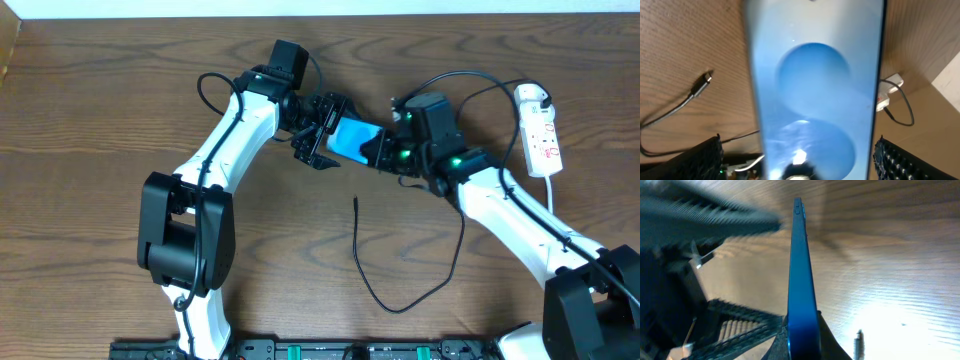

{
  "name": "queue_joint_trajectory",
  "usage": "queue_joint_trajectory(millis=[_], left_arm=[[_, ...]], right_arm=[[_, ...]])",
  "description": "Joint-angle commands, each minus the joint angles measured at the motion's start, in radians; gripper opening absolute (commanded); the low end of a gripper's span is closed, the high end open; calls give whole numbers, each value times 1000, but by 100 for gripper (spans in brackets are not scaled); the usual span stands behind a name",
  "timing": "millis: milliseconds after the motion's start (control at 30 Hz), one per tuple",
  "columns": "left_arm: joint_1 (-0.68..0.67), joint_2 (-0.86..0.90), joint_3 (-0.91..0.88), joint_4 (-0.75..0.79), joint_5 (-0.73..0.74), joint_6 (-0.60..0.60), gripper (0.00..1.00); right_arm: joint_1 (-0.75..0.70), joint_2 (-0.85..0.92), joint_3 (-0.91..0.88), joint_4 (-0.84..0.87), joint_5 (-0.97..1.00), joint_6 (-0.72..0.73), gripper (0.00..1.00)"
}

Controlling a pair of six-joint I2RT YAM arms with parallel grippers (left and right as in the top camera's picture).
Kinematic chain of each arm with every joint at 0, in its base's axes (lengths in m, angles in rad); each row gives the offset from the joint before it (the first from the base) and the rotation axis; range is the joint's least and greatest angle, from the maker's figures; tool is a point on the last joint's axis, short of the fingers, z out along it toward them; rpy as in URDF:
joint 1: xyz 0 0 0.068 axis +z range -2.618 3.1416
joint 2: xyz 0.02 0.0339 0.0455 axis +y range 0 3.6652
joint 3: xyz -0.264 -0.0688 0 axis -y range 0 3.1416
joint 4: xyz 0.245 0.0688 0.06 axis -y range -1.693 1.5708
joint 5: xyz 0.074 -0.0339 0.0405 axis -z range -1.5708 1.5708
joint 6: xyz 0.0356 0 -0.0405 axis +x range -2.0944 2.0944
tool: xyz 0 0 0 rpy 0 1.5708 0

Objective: Plug charger to phone and switch on socket

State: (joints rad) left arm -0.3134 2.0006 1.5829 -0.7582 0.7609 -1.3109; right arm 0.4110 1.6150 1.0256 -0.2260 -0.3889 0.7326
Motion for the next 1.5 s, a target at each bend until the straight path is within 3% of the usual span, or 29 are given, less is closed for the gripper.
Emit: queue_joint_trajectory(millis=[0, 100, 167, 267, 433, 633, 1000, 1233, 1467], left_arm=[[23, -55, 27, 2, 13, 101, 94], [38, -133, 27, 28, -37, 148, 95], [37, -223, 27, 27, -205, 159, 95], [37, -325, 27, 31, -369, 158, 95], [37, -380, 27, 39, -393, 142, 95], [37, -380, 27, 39, -409, 10, 95], [37, -380, 27, 123, -464, -187, 95], [37, -379, 25, 139, -464, -191, 94], [37, -379, 25, 140, -465, -192, 86]], right_arm=[[-57, -3, 14, 10, -24, 46, 1], [-129, -3, 14, 48, -131, 143, 1], [-180, -3, 14, 146, -274, 256, 1], [-203, -3, 14, 266, -409, 563, 1], [-192, -3, 14, 476, -561, 970, 1], [-161, -3, 14, 678, -633, 1252, 1], [-130, -3, 14, 785, -633, 1319, 2], [-128, -3, 14, 789, -625, 1319, 2], [-128, -3, 14, 792, -545, 1319, 2]])
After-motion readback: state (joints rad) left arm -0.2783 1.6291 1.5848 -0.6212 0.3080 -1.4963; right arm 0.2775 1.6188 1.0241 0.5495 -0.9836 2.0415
